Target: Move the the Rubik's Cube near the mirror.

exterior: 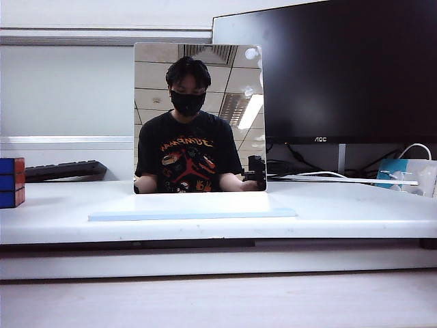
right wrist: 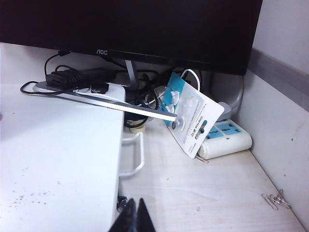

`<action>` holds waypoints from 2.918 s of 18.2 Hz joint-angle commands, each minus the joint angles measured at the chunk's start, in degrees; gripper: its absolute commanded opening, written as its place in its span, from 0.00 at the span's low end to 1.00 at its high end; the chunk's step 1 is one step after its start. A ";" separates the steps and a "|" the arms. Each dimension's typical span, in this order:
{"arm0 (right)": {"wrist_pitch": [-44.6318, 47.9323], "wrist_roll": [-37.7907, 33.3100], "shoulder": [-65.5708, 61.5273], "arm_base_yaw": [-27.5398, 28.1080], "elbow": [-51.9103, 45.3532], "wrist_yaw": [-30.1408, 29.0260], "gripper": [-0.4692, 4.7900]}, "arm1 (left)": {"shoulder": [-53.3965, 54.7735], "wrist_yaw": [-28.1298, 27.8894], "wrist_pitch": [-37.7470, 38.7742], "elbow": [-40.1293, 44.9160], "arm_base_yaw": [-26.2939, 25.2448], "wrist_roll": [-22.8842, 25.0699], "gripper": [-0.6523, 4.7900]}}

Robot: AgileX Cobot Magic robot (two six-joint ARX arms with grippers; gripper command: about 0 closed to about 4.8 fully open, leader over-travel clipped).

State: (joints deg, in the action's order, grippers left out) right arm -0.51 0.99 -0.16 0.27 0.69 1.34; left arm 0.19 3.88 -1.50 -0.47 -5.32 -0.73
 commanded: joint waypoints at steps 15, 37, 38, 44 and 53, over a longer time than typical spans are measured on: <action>0.72 0.11 0.02 -0.04 -0.26 -0.17 0.09 | 0.07 9.09 -14.27 -0.20 0.04 -29.09 1.00; 0.24 0.09 0.02 -0.07 -0.26 -1.51 0.09 | 44.35 -23.06 -36.74 -5.22 21.49 -17.57 1.00; 0.20 0.09 0.02 -0.07 -0.26 -1.49 0.09 | 48.22 -22.01 -38.88 -5.95 21.49 -18.29 1.00; 0.33 0.09 0.02 -0.04 -0.26 -1.46 0.09 | 65.07 -21.68 -40.39 -12.31 21.49 -18.34 1.00; 0.35 0.09 0.02 -0.02 -0.26 -1.46 0.09 | 65.77 -26.36 -32.04 -12.31 21.46 -21.22 1.00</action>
State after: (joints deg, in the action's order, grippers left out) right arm -1.04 0.97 -0.16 0.25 0.69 -0.05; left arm 66.06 -22.17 -32.08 -12.69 16.14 -21.56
